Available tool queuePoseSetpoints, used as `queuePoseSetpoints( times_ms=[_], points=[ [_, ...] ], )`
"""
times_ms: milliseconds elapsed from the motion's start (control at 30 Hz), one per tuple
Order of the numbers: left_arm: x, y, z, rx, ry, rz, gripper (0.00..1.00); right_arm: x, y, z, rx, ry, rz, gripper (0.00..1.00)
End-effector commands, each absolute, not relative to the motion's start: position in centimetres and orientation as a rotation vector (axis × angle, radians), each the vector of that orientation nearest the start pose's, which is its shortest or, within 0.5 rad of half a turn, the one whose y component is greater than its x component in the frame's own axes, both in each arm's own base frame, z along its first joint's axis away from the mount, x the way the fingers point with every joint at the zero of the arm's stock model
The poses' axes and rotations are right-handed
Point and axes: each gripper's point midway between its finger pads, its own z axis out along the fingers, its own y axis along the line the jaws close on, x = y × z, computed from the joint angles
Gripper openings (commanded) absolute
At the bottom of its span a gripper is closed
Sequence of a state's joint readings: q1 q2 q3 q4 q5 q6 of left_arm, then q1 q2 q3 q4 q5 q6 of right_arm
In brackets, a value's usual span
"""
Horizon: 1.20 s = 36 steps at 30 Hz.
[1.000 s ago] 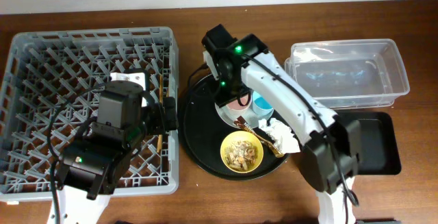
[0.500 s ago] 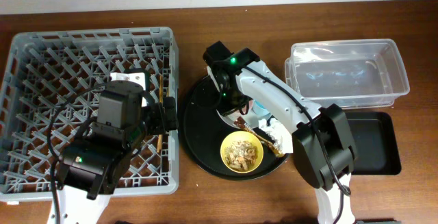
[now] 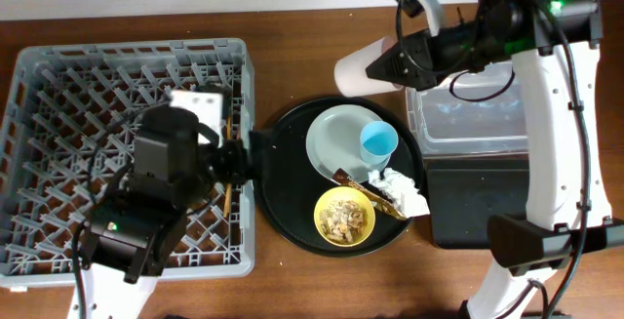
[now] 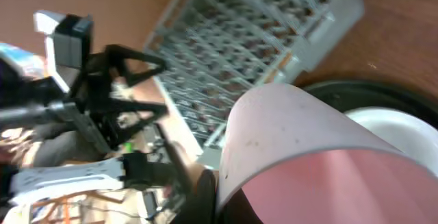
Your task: Sort waste into correct bins and load items into the dishwasher rack
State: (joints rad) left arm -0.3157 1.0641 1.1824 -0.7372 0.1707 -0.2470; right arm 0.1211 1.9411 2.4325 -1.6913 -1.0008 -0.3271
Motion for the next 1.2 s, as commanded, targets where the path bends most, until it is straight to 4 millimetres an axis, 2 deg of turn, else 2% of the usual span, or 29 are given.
queuePoseSetpoints(
  times_ms=[0,33,67,100,167,200,267,333,400,467,533,633,667,733,833,900,967,1000,1033,1067,1167],
  points=[
    [25.9,-19.0,36.4,0.63,1.878,-1.099,0.99,31.8,21.6,39.9,-0.888,2.126,1.452,0.04],
    [24.3,-18.6,39.0,0.743,1.729,-1.256,0.99,31.1,22.4,40.5,-0.913,2.092,1.505,0.04],
    [23.7,-17.9,40.0,0.77,1.682,-1.32,0.99,30.8,22.7,40.9,-0.918,2.071,1.537,0.04],
    [23.7,-16.1,40.8,0.766,1.647,-1.389,0.99,30.1,23.2,42.2,-0.923,1.996,1.642,0.04],
    [25.8,-13.0,40.1,0.669,1.674,-1.421,0.99,29.3,23.6,43.8,-0.926,1.913,1.751,0.04],
    [25.9,-12.8,40.0,0.689,1.661,-1.464,0.99,28.8,24.1,44.0,-0.943,1.895,1.779,0.04],
    [27.5,-12.5,38.7,0.667,1.683,-1.522,0.99,27.2,25.5,44.6,-0.998,1.856,1.844,0.04],
    [27.4,-12.9,38.6,0.677,1.686,-1.555,0.99,26.5,26.3,44.6,-1.033,1.848,1.86,0.04],
    [26.8,-14.3,39.1,0.738,1.666,-1.541,0.99,26.1,26.7,44.6,-1.061,1.833,1.86,0.04],
    [27.2,-15.9,39.0,0.717,1.697,-1.472,0.99,25.9,27.0,44.6,-1.071,1.831,1.863,0.04],
    [26.5,-17.7,39.8,0.775,1.664,-1.482,0.99,25.1,27.7,44.5,-1.106,1.827,1.871,0.04],
    [26.1,-18.6,41.4,0.799,1.628,-1.51,0.95,24.0,29.0,43.7,-1.175,1.854,1.84,0.04],
    [25.9,-18.7,41.4,0.805,1.625,-1.511,0.92,23.9,29.1,43.7,-1.182,1.848,1.84,0.04],
    [25.4,-18.8,41.4,0.826,1.623,-1.535,0.77,24.1,29.3,43.8,-1.194,1.826,1.827,0.04],
    [24.6,-18.9,41.4,0.87,1.612,-1.572,0.73,24.8,29.0,43.9,-1.194,1.8,1.802,0.04],
    [24.5,-18.9,41.4,0.875,1.61,-1.575,0.63,25.0,28.9,43.9,-1.187,1.802,1.797,0.05],
    [24.4,-18.9,41.4,0.881,1.609,-1.58,0.61,25.1,28.9,43.9,-1.191,1.795,1.787,0.05],
    [24.4,-18.8,41.4,0.88,1.609,-1.579,0.47,25.1,28.9,44.0,-1.192,1.794,1.787,0.11],
    [24.4,-18.8,41.5,0.88,1.608,-1.579,0.41,25.3,28.7,44.0,-1.185,1.796,1.784,0.19],
    [24.7,-18.5,41.4,0.869,1.611,-1.569,0.41,26.0,28.0,44.1,-1.153,1.802,1.775,0.32],
    [26.6,-15.7,41.4,0.752,1.644,-1.507,0.36,29.2,23.9,44.2,-0.985,1.853,1.707,0.44]
  ],
)
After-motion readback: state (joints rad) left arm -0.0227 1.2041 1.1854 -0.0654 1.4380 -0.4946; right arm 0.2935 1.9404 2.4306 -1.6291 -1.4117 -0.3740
